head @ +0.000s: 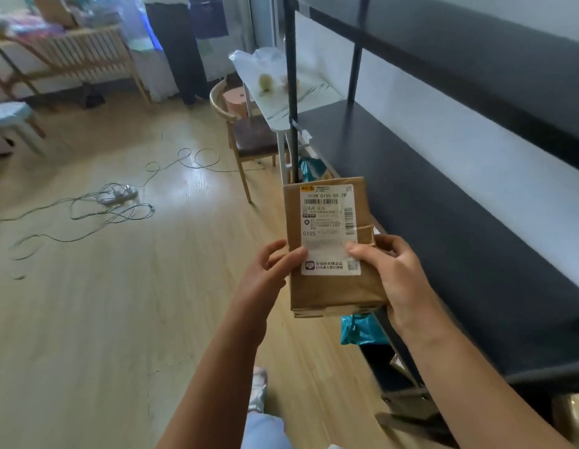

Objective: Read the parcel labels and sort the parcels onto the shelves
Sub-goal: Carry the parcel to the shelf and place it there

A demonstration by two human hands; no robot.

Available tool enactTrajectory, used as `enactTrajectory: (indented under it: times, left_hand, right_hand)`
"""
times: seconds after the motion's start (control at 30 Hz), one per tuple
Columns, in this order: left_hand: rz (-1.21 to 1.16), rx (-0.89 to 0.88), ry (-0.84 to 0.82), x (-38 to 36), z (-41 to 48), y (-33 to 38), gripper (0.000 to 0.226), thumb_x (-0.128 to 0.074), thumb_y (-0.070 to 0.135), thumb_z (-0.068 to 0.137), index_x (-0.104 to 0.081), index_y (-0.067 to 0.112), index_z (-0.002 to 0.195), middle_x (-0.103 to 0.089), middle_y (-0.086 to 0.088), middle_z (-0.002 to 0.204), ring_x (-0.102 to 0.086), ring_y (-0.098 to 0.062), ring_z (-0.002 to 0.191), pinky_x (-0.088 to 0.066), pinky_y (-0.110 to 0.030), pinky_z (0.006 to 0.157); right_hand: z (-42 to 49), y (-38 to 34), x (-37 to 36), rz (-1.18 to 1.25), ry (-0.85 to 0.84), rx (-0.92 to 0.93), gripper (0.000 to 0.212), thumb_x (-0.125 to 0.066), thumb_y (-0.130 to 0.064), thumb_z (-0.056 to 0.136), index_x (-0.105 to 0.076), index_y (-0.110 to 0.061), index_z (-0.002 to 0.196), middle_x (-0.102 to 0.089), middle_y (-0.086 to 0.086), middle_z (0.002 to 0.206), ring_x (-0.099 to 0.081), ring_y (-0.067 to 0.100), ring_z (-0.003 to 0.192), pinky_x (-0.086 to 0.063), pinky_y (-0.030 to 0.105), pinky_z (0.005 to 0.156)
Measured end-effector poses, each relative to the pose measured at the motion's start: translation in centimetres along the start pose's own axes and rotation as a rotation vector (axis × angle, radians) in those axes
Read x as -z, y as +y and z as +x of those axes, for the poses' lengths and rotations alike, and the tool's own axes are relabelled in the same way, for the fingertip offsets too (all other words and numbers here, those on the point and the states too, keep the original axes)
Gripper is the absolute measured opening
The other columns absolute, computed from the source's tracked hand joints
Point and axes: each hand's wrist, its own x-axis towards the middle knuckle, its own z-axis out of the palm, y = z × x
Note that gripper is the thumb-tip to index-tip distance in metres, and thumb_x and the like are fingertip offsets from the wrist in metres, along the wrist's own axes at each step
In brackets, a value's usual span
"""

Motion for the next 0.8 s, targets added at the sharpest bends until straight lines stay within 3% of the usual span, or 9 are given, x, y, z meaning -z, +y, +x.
enactTrajectory:
  times: [0.13,0.2,0.27,0.37,0.47,0.63,0.7,0.8]
  left_hand:
    - [0.057,0.022,-0.081,3.2,6.7,1.8,0.072,-0.076,0.058,0.070,-0.061,0.024,0.133,-0.074,0.004,0.118,-0.067,-0.018,0.114,-0.047,-0.049,0.106]
    - [0.072,0.052,-0.114,4.9,10.1,3.0,0.079,-0.077,0.059,0.068,-0.058,0.024,0.136,-0.072,0.002,0.122,-0.065,-0.018,0.115,-0.047,-0.048,0.107]
    - [0.085,0.070,-0.131,6.5,13.3,4.3,0.088,-0.077,0.060,0.064,-0.054,0.021,0.139,-0.070,-0.001,0.125,-0.066,-0.020,0.115,-0.048,-0.047,0.106]
    - [0.120,0.088,-0.192,8.3,17.9,6.2,0.066,-0.079,0.047,0.077,-0.058,0.016,0.132,-0.073,-0.005,0.116,-0.071,-0.021,0.105,-0.055,-0.040,0.096]
    - [0.190,0.085,-0.240,9.1,22.6,7.5,0.047,-0.076,0.038,0.084,-0.063,0.015,0.122,-0.074,-0.007,0.108,-0.073,-0.021,0.097,-0.056,-0.030,0.076]
    - [0.268,0.066,-0.374,8.7,28.8,8.8,0.043,-0.071,0.043,0.086,-0.065,0.024,0.124,-0.073,-0.003,0.111,-0.070,-0.012,0.092,-0.050,-0.018,0.065]
    - [0.301,0.057,-0.437,8.1,31.5,9.5,0.046,-0.071,0.047,0.085,-0.064,0.030,0.128,-0.071,0.001,0.113,-0.068,-0.009,0.094,-0.050,-0.016,0.067]
    - [0.354,0.034,-0.481,6.9,36.0,10.6,0.057,-0.074,0.048,0.082,-0.059,0.030,0.134,-0.068,0.000,0.117,-0.067,-0.014,0.102,-0.057,-0.032,0.085]
  right_hand:
    - [6.1,-1.0,-4.7,-0.002,0.088,-0.001,0.048,-0.085,-0.026,0.070,-0.059,-0.017,0.109,-0.075,0.009,0.095,-0.077,0.023,0.079,-0.060,0.034,0.065]
    - [8.9,-1.8,-7.3,0.008,0.149,-0.010,0.050,-0.085,-0.028,0.069,-0.059,-0.018,0.111,-0.075,0.009,0.096,-0.076,0.024,0.082,-0.060,0.034,0.065]
    - [11.3,-2.5,-9.9,0.038,0.202,-0.023,0.049,-0.084,-0.027,0.071,-0.057,-0.018,0.112,-0.075,0.007,0.092,-0.076,0.020,0.076,-0.058,0.029,0.057]
    - [14.4,-3.3,-13.1,0.109,0.294,-0.028,0.047,-0.083,-0.024,0.072,-0.057,-0.018,0.110,-0.076,0.005,0.086,-0.075,0.015,0.065,-0.054,0.023,0.047]
    - [17.4,-3.5,-15.1,0.185,0.372,-0.077,0.046,-0.083,-0.022,0.072,-0.056,-0.017,0.108,-0.076,0.008,0.087,-0.076,0.017,0.065,-0.055,0.027,0.050]
    - [22.4,-4.3,-15.9,0.220,0.501,-0.137,0.052,-0.084,-0.025,0.069,-0.056,-0.015,0.112,-0.077,0.011,0.091,-0.076,0.026,0.078,-0.061,0.038,0.066]
    - [25.0,-4.9,-15.8,0.208,0.535,-0.142,0.055,-0.084,-0.028,0.070,-0.054,-0.015,0.113,-0.075,0.012,0.095,-0.074,0.027,0.083,-0.061,0.040,0.071]
    - [29.6,-5.5,-15.6,0.194,0.576,-0.144,0.056,-0.083,-0.032,0.069,-0.051,-0.015,0.111,-0.073,0.011,0.100,-0.072,0.028,0.088,-0.059,0.045,0.079]
